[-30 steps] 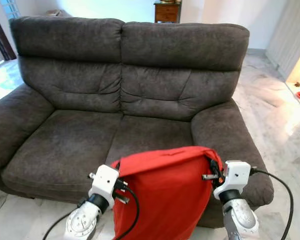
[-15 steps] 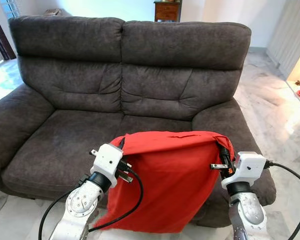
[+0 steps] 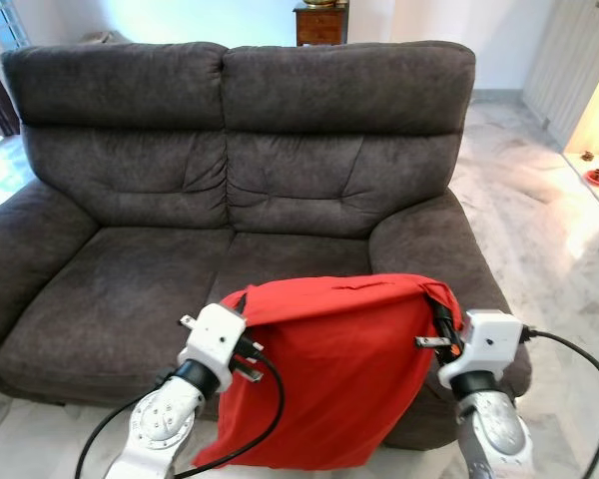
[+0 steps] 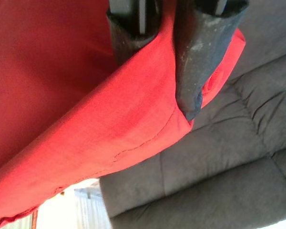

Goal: Move the pillow to the sofa from floor

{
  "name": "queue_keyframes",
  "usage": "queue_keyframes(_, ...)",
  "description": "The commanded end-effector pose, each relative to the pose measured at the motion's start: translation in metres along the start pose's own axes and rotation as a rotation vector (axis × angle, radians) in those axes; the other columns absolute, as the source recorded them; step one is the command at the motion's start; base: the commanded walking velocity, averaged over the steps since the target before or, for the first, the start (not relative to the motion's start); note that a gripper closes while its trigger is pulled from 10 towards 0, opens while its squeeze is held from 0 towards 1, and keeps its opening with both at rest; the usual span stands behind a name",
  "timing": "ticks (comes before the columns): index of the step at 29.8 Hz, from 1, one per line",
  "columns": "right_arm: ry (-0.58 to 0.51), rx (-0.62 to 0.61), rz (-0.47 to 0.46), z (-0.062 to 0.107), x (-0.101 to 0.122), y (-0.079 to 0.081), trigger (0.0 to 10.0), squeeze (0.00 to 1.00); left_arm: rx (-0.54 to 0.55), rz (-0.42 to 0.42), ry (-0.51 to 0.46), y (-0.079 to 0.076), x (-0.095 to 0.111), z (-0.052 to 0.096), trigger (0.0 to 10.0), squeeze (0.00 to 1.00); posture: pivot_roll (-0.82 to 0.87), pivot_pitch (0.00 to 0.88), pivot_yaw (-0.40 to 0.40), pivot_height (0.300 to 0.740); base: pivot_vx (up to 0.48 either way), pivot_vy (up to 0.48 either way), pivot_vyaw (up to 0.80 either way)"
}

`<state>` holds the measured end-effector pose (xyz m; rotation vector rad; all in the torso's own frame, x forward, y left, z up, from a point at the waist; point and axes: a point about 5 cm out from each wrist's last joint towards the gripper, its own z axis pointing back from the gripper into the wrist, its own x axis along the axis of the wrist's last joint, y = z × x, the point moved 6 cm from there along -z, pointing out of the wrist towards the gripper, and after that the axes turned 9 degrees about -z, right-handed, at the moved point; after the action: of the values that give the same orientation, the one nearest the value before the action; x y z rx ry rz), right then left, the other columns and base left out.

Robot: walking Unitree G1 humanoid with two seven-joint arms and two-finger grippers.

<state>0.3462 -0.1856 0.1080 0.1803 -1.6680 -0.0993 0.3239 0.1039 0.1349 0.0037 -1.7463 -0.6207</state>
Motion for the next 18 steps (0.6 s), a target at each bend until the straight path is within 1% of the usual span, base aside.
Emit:
queue_keyframes(1, -0.091, -0.025, -0.006, -0.005, 0.026, -0.006, 10.0, 0.0, 0.076, -0.021, -0.059, 0.022, 0.015, 0.002, 10.0, 0.0, 0.02, 0.052, 0.023, 0.74, 0.0, 0.0, 0.0)
queue_keyframes(8, -0.089, -0.001, -0.005, -0.006, 0.027, -0.001, 10.0, 0.0, 0.088, -0.02, -0.078, 0.025, 0.02, 0.001, 10.0, 0.0, 0.02, 0.052, 0.02, 0.74, 0.0, 0.0, 0.0)
queue_keyframes(10, -0.085, 0.037, 0.004, -0.006, 0.027, 0.005, 10.0, 0.0, 0.09, -0.021, -0.076, 0.026, 0.02, 0.0, 10.0, 0.0, 0.02, 0.054, 0.019, 0.74, 0.0, 0.0, 0.0)
queue_keyframes(11, -0.085, 0.037, 0.004, -0.006, 0.027, 0.005, 10.0, 0.0, 0.09, -0.021, -0.076, 0.026, 0.02, 0.0, 10.0, 0.0, 0.02, 0.054, 0.019, 0.74, 0.0, 0.0, 0.0)
queue_keyframes(13, -0.082, 0.056, 0.013, -0.005, 0.026, 0.009, 10.0, 0.0, 0.095, -0.015, -0.072, 0.026, 0.019, 0.001, 10.0, 0.0, 0.02, 0.056, 0.019, 0.74, 0.0, 0.0, 0.6)
queue_keyframes(18, -0.076, 0.048, 0.008, -0.004, 0.024, 0.007, 10.0, 0.0, 0.099, -0.006, -0.068, 0.027, 0.018, 0.001, 10.0, 0.0, 0.03, 0.06, 0.019, 0.74, 0.0, 0.0, 0.8)
